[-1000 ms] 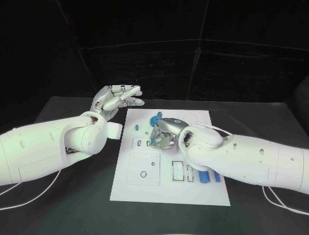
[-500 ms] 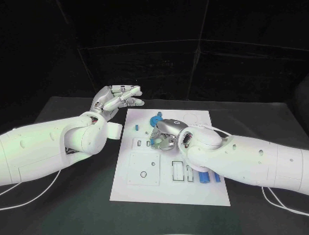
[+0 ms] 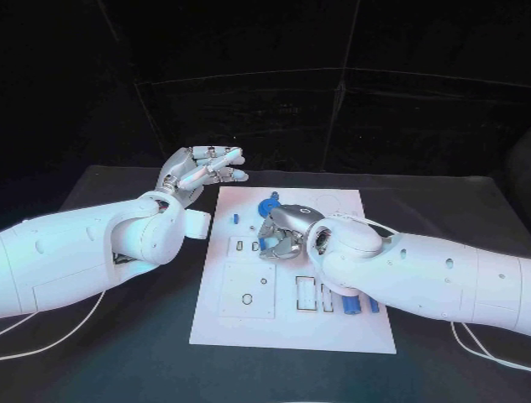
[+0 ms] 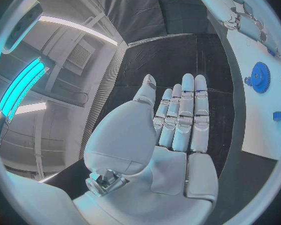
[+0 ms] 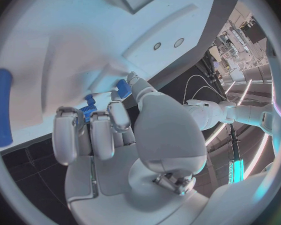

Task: Assemble the parts on the task board

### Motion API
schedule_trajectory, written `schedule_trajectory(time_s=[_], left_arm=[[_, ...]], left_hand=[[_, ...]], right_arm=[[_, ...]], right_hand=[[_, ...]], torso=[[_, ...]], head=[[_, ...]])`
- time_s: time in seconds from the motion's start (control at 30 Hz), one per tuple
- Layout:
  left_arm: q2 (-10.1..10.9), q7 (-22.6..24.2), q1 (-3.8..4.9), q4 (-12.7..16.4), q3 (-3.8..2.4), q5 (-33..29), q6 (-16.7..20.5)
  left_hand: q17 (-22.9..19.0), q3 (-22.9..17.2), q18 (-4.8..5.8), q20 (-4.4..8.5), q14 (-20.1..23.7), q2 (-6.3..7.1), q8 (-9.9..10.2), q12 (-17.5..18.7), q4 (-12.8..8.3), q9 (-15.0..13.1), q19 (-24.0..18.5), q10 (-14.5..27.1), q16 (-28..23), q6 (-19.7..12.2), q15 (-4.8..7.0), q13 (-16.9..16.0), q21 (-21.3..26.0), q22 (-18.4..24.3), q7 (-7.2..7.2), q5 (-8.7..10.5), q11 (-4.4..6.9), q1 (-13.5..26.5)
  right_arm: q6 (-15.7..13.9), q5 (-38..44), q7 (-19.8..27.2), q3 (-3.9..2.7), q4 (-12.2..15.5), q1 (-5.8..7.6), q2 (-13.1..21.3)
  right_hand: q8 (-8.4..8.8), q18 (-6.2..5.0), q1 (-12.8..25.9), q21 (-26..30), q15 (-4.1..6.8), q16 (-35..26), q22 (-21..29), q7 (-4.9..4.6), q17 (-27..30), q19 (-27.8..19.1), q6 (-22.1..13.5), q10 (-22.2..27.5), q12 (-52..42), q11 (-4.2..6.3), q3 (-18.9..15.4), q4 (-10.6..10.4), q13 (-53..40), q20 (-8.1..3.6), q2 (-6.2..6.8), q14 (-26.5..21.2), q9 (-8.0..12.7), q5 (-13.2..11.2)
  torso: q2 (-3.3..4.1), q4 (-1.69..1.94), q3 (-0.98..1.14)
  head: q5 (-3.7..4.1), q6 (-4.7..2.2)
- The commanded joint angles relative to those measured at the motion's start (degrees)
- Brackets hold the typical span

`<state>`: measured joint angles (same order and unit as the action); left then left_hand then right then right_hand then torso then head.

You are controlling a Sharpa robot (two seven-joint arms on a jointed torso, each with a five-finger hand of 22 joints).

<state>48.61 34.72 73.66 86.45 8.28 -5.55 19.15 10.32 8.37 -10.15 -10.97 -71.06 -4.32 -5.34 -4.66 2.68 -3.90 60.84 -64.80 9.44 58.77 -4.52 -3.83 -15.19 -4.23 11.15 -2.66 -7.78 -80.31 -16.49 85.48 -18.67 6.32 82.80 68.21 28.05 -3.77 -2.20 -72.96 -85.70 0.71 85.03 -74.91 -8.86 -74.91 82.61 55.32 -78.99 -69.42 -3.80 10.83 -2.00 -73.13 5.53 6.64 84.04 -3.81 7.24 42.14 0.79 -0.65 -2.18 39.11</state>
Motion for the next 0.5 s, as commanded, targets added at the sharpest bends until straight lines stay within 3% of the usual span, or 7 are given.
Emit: schedule_trajectory(time_s=[0.03, 0.2, 0.27, 0.37, 0.43, 0.47, 0.5], left_arm=[[0.0, 0.0, 0.11, 0.0, -0.04, 0.3, -0.8], [0.1, -0.8, 0.10, -0.1, -0.04, 1.6, -0.7], [0.1, -1.5, 0.10, -0.2, -0.04, 2.5, -0.6], [0.4, -4.7, 0.10, -0.3, -0.04, 5.8, -1.3], [0.8, -7.6, 0.10, -0.2, -0.05, 9.3, -2.0], [1.1, -9.9, 0.10, -0.2, -0.05, 12.0, -2.7], [1.3, -11.5, 0.11, -0.2, -0.05, 13.8, -3.0]], left_hand=[[0.1, 0.1, -0.37, -0.08, -0.2, -0.18, 0.4, 0.3, -0.2, 0.1, 0.2, -0.1, -0.2, 0.1, -0.22, 0.1, 0.0, 0.1, 0.17, -0.18, -0.19, -0.2], [0.8, 0.5, -0.47, 0.31, -1.9, -0.44, 0.3, 0.1, -0.2, 0.0, 1.4, -1.3, 0.5, 0.7, 0.31, -0.1, -0.4, -0.1, -0.15, -0.21, 0.26, -0.1], [2.3, 1.2, -0.53, 1.36, -5.7, -0.62, 0.2, -0.5, 0.1, -0.1, 4.2, -3.5, 2.4, 1.7, 1.40, -0.3, -1.9, -0.7, -0.69, -0.44, 1.09, 0.7], [5.5, 2.2, -0.39, 3.33, -12.5, -0.79, -0.2, -1.7, 1.1, -0.3, 9.6, -6.9, 6.9, 3.2, 3.42, -0.9, -5.2, -2.2, -1.99, -0.22, 2.71, 2.3], [10.2, 3.3, -0.28, 5.35, -14.6, -0.86, -0.2, -3.6, 2.3, -0.3, 14.6, -11.1, 14.0, 4.0, 5.26, -2.1, -8.9, -4.1, -3.39, -0.63, 4.45, 4.0], [14.5, 3.5, -0.24, 5.71, -15.3, -0.84, -0.2, -3.9, 2.3, -0.4, 15.1, -11.8, 18.9, 4.3, 5.54, -2.5, -9.7, -4.6, -3.63, -0.26, 4.53, 4.0], [23.3, 3.7, -0.32, 6.08, -16.0, -1.01, -0.4, -4.7, 2.5, -0.5, 15.7, -13.1, 27.9, 4.9, 5.85, -3.1, -10.6, -5.1, -3.85, -0.25, 4.97, 4.1]], right_arm=[[-3.3, 0.6, -0.5, 0.01, 0.3, 0.04, 0.1], [-7.6, 0.9, 1.8, 0.01, 1.3, -0.03, 0.9], [-9.0, 1.0, 4.2, -0.01, 2.1, -0.05, 1.9], [-9.8, -1.0, 10.7, -0.08, 4.2, -0.03, 4.7], [-9.5, -3.9, 15.2, -0.33, 5.8, 0.14, 7.1], [-8.7, -6.4, 17.8, -0.90, 6.6, 0.26, 8.6], [-8.1, -8.2, 19.2, -1.27, 7.1, 0.37, 9.6]], right_hand=[[0.10, -0.20, 0.3, 0.3, -0.51, -0.4, -5.0, -0.21, -4.5, -0.2, -1.2, 0.6, 0.6, -0.25, -1.8, -0.8, 0.3, 0.62, 0.67, 3.7, 0.0, -1.0], [-0.12, -0.24, -0.6, 0.4, -0.78, -0.5, -4.9, -0.49, -4.4, -0.3, -2.3, 1.2, 1.3, -0.49, -5.1, -2.4, 1.0, 0.89, 0.92, 3.7, -0.1, -0.3], [-0.24, -0.28, -1.3, 0.5, -0.97, -0.6, -4.8, -0.51, -4.4, -0.3, -2.7, 1.5, 1.8, -0.59, -8.6, -4.0, 1.5, 0.92, 1.55, 3.7, -0.1, 2.9], [-0.41, -0.26, -3.1, 0.5, -0.92, -0.5, -4.8, -0.62, -4.6, -0.3, -2.8, 1.5, 1.6, -0.63, -11.9, -5.8, 1.6, 1.06, 1.04, 3.8, -0.2, 2.8], [-0.47, -0.44, -4.1, 0.9, -0.89, -0.8, -4.0, -0.60, -4.1, -0.9, -2.8, 1.6, 1.7, -0.61, -12.1, -5.9, 1.8, 1.06, 0.36, 3.6, -0.2, 2.6], [-0.46, -0.57, -4.8, 1.1, -0.88, -1.0, -3.5, -0.59, -3.7, -1.3, -2.8, 1.7, 1.8, -0.59, -12.1, -5.7, 1.9, 1.05, -0.04, 3.5, -0.2, 2.7], [-0.51, -0.72, -5.6, 1.5, -0.85, -1.4, -2.9, -0.56, -3.2, -1.8, -2.8, 1.8, 1.9, -0.56, -11.9, -5.4, 2.0, 1.04, -0.51, 3.4, -0.2, 2.8]], torso=[[0.00, 0.00, 0.01], [-0.02, 0.02, 0.08], [-0.04, 0.02, 0.11], [-0.20, 0.09, 0.05], [-0.32, 0.11, 0.03], [-0.31, 0.07, 0.02], [-0.42, 0.00, 0.02]], head=[[-0.02, 0.01], [-0.09, -0.01], [-0.12, -0.05], [0.00, -0.22], [-0.03, -0.29], [-0.13, -0.40], [-0.15, -0.44]])
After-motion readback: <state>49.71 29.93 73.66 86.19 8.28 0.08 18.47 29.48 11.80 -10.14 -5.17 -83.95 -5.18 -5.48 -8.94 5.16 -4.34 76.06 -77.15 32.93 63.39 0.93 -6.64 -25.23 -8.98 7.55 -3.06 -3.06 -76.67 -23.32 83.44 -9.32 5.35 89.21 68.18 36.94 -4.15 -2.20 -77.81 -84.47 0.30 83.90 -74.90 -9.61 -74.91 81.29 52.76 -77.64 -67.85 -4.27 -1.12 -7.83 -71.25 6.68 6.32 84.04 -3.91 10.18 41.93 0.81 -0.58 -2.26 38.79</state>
